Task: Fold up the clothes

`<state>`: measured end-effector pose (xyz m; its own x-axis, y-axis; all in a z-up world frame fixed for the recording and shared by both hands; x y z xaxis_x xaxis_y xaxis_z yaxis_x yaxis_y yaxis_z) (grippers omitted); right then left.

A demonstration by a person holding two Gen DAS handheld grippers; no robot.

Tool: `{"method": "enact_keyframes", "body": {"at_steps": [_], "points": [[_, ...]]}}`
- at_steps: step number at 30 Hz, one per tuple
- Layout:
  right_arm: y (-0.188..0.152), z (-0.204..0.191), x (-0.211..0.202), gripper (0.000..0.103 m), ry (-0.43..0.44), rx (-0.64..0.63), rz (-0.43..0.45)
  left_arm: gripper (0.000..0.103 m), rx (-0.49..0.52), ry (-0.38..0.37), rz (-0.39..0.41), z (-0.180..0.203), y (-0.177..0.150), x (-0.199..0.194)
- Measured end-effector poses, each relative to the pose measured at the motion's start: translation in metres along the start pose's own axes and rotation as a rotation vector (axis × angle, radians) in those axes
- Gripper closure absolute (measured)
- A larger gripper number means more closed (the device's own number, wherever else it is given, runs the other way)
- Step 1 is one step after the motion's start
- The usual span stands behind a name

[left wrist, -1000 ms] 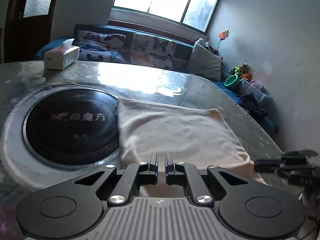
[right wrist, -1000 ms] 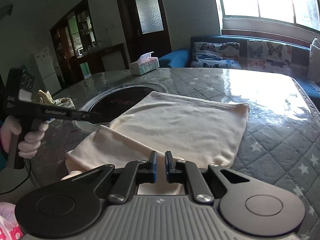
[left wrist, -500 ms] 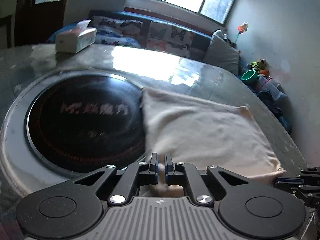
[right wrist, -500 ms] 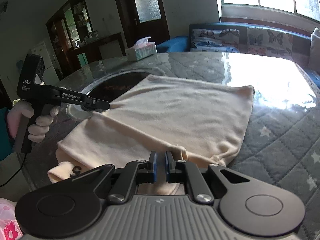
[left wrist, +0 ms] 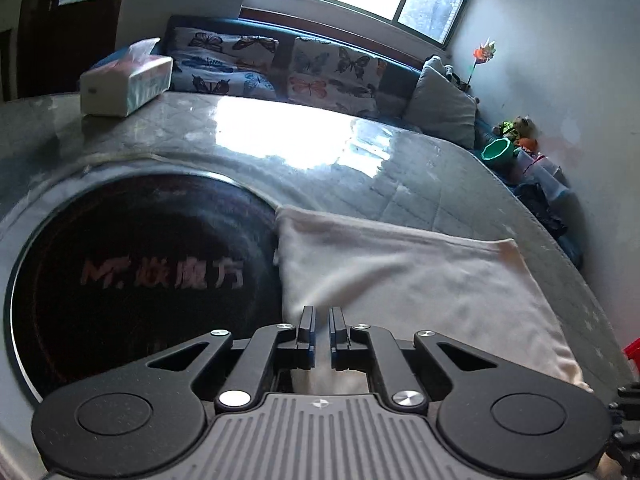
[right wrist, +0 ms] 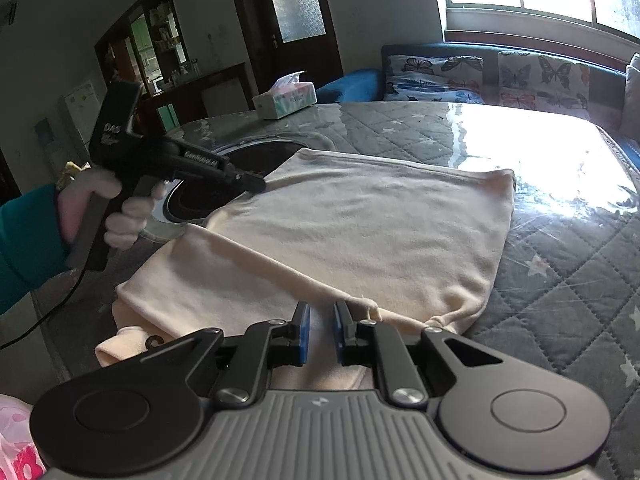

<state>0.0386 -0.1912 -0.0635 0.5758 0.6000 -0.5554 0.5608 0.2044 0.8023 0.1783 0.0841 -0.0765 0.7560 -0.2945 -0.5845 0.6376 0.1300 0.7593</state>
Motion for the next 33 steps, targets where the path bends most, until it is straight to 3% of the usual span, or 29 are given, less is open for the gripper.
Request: {"method": "enact_keyframes", "body": {"at_steps": [16,23,33], "points": [[0.002,0.001,0.001,0.09,0.011,0.009,0.001,0.094,0.045,0.082,0.034,-0.01,0.039,0.05],[0.005,-0.001,-0.009,0.09,0.005,-0.005,0.013,0.087,0.113,0.037,0.053,0.008,0.024,0.004],[-0.008,-0.009,-0.025,0.088,-0.003,-0.065,-0.019,0.084,0.285,-0.133,0.04,0.072,-0.046,-0.086]]}}
Point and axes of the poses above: each gripper's, at about its wrist camera, not at the fingertips, and x roughly the way its jaws point, z to its right, y to its top, the point moved 9 cm from there along x, roughly the way its jaws point, and after that the axes turned 6 degrees about z, right-handed, at the moved point
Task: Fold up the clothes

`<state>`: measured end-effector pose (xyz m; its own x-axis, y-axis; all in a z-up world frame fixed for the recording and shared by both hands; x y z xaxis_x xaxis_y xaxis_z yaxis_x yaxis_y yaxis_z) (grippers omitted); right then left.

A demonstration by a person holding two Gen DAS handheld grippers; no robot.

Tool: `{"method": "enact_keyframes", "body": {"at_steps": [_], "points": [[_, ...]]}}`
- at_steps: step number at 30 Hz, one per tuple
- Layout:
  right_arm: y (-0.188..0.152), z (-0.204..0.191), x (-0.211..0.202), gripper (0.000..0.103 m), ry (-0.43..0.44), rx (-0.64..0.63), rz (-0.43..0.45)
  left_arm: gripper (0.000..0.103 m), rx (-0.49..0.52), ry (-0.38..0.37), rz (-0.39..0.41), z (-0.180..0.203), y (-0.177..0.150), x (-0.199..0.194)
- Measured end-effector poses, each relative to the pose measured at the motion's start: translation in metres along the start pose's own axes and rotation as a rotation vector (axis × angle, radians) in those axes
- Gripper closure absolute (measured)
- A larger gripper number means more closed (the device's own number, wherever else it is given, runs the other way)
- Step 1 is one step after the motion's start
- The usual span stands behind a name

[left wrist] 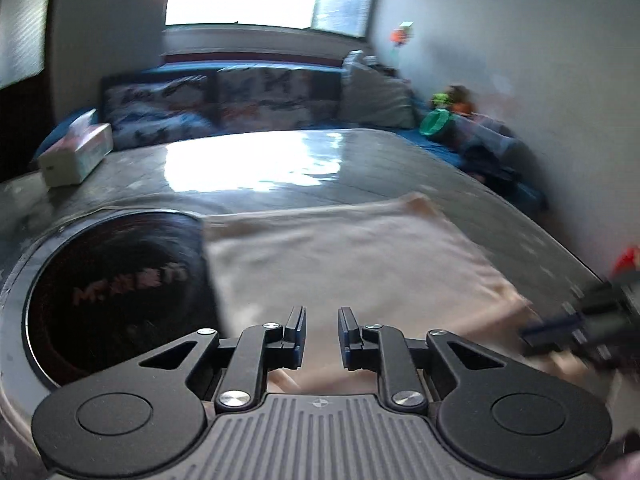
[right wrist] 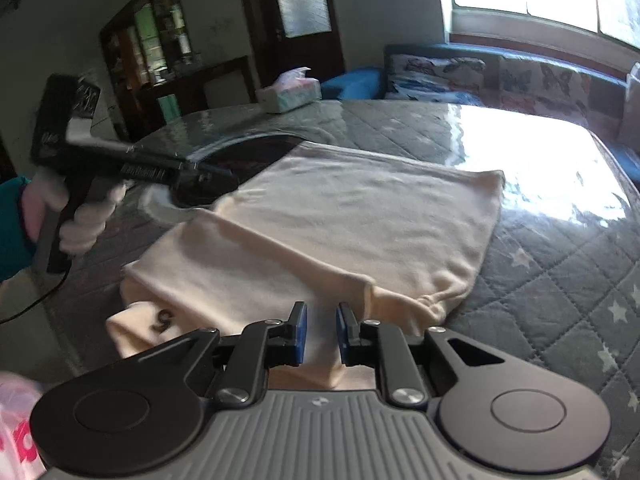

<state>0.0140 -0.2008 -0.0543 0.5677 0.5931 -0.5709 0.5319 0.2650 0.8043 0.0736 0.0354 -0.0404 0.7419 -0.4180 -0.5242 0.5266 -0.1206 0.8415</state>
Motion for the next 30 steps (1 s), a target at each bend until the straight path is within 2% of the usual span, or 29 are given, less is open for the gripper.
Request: {"method": "enact_keyframes", "body": {"at_steps": [4,8,16,23,26,30], "points": [[-0.007,-0.007,-0.002,0.088,0.014,-0.036,-0.026,0.086,0.045,-0.048,-0.04,0.025,-0.026,-0.014],[-0.014,-0.012,-0.004,0.088,0.012,-0.079,-0.033,0.086,0.065,-0.037,-0.069,0.03,-0.047,-0.02],[-0.018,-0.021,-0.01,0.084,0.014,-0.138,-0.046,0.085,0.245,-0.002,-0.069,0.037,-0.061,-0.055],[-0.018,-0.031,-0.032,0.079,0.013,-0.193,-0.049,0.08,0.49,-0.041,-0.041,0.063,-0.082,-0.078],[-0.021,-0.037,-0.04,0.072,0.008,-0.235,-0.071,0.08,0.553,-0.053,-0.018,0.075,-0.089,-0.075],[-0.028,-0.042,-0.045,0.069,0.004,-0.278,-0.095,0.076,0.611,-0.077,0.018,0.084,-0.091,-0.07]]}}
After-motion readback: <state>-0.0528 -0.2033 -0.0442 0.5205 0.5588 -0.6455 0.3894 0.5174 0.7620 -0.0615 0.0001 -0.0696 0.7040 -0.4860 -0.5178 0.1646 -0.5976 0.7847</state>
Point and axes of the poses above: each gripper's, at about its wrist camera, not at the fingertips, and x roughly the way its jaws point, z to its right, y to its top, the point moved 9 cm from there along x, roughly the way its jaws point, and after that the axes turned 6 degrees about z, right-handed, at the moved point
